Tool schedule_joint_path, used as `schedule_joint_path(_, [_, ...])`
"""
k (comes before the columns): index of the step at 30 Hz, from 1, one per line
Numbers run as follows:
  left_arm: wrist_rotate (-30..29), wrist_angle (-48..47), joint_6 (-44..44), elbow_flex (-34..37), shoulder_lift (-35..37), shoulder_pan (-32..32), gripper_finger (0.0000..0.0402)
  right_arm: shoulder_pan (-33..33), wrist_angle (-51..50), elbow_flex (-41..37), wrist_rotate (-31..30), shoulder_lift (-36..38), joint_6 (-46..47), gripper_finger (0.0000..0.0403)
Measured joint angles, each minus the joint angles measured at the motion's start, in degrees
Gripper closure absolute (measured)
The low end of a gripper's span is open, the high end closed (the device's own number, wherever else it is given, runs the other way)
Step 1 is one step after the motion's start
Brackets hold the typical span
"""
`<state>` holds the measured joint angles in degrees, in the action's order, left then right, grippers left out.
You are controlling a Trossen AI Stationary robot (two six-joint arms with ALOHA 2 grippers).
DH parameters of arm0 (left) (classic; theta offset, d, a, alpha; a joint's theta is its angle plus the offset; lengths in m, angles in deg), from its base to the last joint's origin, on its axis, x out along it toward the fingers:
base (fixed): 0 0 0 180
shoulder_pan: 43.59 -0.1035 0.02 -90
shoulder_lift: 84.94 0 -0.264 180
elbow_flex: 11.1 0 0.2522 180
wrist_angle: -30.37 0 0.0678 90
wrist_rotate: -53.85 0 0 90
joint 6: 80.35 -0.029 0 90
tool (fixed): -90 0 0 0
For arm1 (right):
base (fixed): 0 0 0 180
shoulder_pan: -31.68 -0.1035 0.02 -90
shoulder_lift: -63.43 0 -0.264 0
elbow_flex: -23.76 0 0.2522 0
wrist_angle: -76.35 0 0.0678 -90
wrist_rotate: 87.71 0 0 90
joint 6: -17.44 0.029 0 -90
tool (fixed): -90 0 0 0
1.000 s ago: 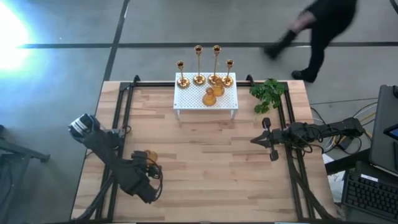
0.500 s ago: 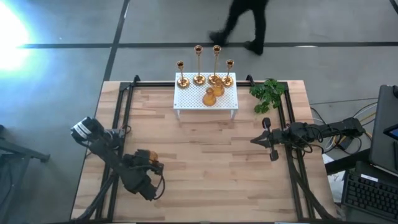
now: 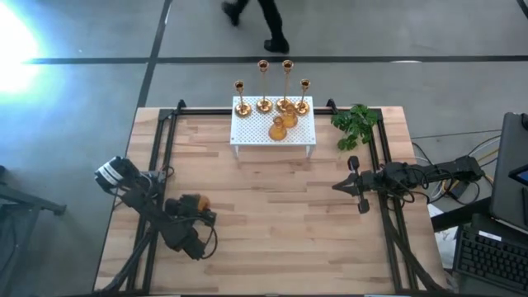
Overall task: Pick & Place candle stick holders
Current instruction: Put the orange candle holder on the shelf
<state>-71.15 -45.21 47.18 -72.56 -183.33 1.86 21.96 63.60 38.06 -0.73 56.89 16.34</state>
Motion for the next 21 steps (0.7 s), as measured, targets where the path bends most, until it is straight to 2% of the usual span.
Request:
schedule_joint_path(12, [-10.84,0.92,-0.03,4.66,-0.04,-0.07,0.0155,0.00,0.00,0.02,0.02,0.00,0.00,0.0394])
schedule_joint_path(21, [-20.04,5.93,-4.17,9.38,-0.04,-0.07,0.0172,0.00,0.00,0.00,0.02,-0.01,0.00,0.0394])
